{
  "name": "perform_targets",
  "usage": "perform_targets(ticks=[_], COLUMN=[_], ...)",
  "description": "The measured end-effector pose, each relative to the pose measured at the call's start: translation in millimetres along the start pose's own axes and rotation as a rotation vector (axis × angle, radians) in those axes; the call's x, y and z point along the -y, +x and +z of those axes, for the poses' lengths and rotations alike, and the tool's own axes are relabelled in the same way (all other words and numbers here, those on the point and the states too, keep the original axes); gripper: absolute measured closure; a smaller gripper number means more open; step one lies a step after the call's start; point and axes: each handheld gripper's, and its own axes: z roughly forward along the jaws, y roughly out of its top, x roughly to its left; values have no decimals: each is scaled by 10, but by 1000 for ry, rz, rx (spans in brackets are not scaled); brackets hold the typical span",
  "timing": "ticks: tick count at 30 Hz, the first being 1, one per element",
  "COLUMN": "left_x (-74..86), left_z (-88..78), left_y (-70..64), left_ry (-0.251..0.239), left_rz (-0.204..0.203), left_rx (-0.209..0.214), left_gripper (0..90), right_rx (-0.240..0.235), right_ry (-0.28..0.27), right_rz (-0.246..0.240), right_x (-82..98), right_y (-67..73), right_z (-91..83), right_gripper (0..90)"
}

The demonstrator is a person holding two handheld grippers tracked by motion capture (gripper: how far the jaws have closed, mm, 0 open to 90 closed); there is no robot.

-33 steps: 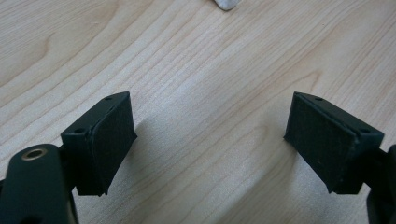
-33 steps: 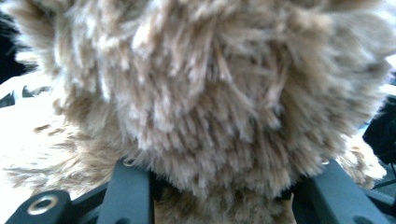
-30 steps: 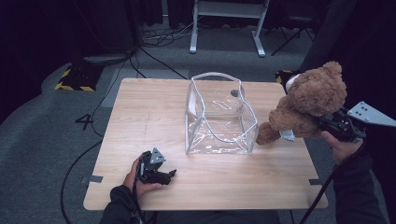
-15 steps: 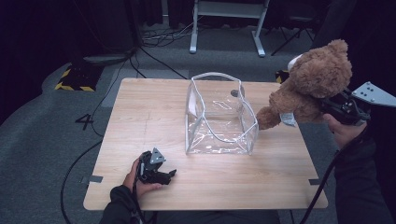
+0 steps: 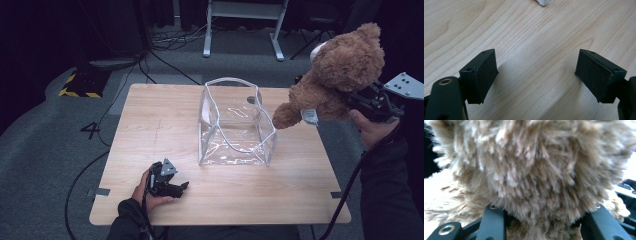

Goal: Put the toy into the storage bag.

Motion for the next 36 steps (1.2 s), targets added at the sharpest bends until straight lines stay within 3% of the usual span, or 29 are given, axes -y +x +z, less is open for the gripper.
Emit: perform_targets(ticks=[19, 36], left_x=[0, 0], left_z=[-2, -5], left_y=[1, 1], left_ry=[1, 3], left_rz=[5, 6], left_rx=[2, 5], left_gripper=[181, 187], right_rx=[-74, -220], right_ry=[-50, -46], right_rz=[-20, -38], right_x=[-322, -376], right_y=[269, 819], right_z=[212, 644], right_gripper=[553, 552])
